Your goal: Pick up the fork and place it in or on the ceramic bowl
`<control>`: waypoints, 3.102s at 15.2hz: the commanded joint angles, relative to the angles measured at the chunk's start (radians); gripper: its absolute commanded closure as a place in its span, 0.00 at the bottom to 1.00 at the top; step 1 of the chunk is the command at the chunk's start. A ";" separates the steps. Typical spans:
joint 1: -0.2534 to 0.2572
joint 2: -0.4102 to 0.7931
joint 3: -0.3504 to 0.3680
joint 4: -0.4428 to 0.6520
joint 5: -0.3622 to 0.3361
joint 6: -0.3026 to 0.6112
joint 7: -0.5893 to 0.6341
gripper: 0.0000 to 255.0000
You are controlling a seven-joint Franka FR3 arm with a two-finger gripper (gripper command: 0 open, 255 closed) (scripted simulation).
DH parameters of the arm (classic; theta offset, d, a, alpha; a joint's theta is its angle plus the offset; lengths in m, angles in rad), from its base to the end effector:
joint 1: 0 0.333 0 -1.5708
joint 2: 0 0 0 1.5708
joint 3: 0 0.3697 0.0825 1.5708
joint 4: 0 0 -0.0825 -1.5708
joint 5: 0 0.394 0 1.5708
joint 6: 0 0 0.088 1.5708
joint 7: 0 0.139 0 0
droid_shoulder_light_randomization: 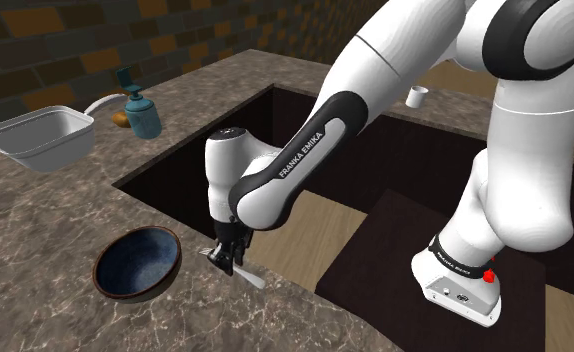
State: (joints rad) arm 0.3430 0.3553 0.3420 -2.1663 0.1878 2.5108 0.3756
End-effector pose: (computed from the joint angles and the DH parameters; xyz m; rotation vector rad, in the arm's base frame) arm 0.4573 0.3736 0.2504 -2.9326 -0.2015 0.1681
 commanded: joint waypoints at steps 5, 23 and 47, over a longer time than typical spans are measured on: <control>-0.008 -0.068 0.009 0.005 0.014 -0.070 0.005 1.00; -0.014 -0.129 0.013 0.156 0.002 -0.278 0.047 1.00; 0.165 0.611 -0.064 1.183 -0.189 -0.562 0.154 1.00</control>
State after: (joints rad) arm 0.5051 0.9534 0.2794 -0.9926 0.0006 1.9441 0.5303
